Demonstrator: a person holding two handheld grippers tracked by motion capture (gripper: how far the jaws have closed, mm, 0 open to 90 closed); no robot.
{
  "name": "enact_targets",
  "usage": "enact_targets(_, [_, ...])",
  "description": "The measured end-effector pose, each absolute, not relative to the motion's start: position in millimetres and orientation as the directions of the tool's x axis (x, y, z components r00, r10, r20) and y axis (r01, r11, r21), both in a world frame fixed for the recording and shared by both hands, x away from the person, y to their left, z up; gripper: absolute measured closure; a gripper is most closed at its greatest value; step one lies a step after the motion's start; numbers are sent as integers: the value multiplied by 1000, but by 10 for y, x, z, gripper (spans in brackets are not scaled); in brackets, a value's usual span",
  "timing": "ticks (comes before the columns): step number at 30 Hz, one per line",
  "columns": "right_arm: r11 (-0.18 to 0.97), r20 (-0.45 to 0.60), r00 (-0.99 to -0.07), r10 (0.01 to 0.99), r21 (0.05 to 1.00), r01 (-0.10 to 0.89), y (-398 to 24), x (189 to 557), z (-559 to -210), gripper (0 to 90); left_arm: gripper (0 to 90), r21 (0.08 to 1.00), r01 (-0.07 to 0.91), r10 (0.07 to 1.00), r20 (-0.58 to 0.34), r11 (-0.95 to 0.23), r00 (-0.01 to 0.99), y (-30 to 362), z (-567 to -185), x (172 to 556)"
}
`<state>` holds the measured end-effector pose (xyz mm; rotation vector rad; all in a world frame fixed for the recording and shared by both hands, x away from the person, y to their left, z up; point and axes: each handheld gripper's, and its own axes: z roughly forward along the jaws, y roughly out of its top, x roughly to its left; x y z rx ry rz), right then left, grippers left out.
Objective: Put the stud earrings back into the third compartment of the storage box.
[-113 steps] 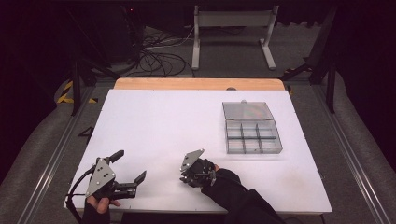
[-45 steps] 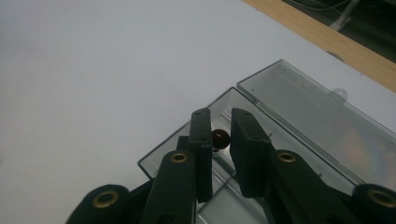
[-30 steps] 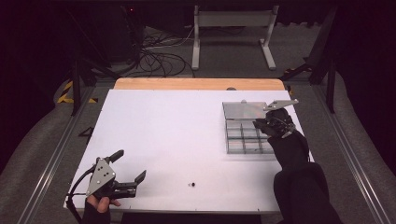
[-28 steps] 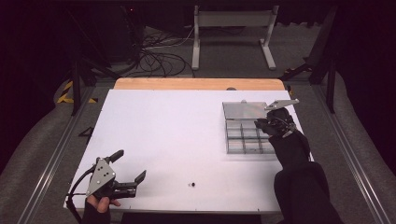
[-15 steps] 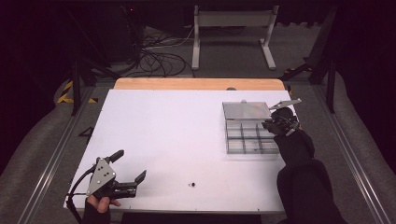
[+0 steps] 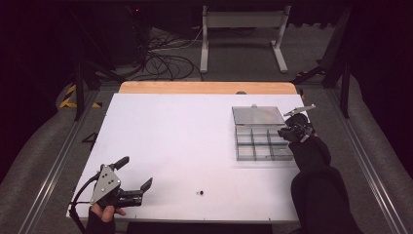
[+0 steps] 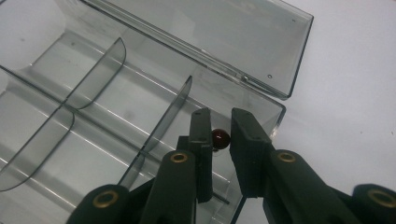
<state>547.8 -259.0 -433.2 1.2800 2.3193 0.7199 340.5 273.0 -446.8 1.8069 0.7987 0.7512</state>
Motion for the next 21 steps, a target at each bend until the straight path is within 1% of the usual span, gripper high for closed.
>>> enact_targets(3, [449,-90,-503,860,604,659,-2601,5478,-4343,792,35,936,186,794,137,-300,592,2729,-4469,3406])
enact_targets(4, [448,-92,-501,861,604,659,-2602,5480,-4344,726,35,936,186,795,137,-300,591,2729,-4468,3406])
enact_targets(5, [448,-92,-501,861,604,659,-2602,5480,-4344,726,35,936,185,794,138,-300,592,2729,-4468,3407])
enact_targets(10, [444,-95,-501,860,624,644,-2591,5451,-4306,658,35,937,188,796,132,-295,591,2728,-4469,3405])
enact_targets(12, [443,-94,-505,858,635,633,-2579,5420,-4273,605,35,938,190,797,128,-291,591,2730,-4469,3402])
enact_targets(13, [443,-94,-505,858,635,633,-2579,5420,-4273,605,35,938,189,797,128,-292,591,2731,-4468,3402])
enact_targets(15, [446,-95,-513,853,644,621,-2565,5391,-4240,584,35,937,189,796,129,-292,591,2730,-4468,3402])
enact_targets(18, [452,-88,-543,835,672,586,-2500,5311,-4157,515,35,938,189,797,128,-291,591,2726,-4469,3401])
enact_targets(19, [452,-88,-543,835,672,586,-2500,5311,-4157,515,35,938,189,796,127,-290,591,2726,-4469,3401])
enact_targets(21, [460,-90,-560,824,683,567,-2450,5260,-4108,482,35,938,189,796,128,-291,591,2728,-4468,3401])
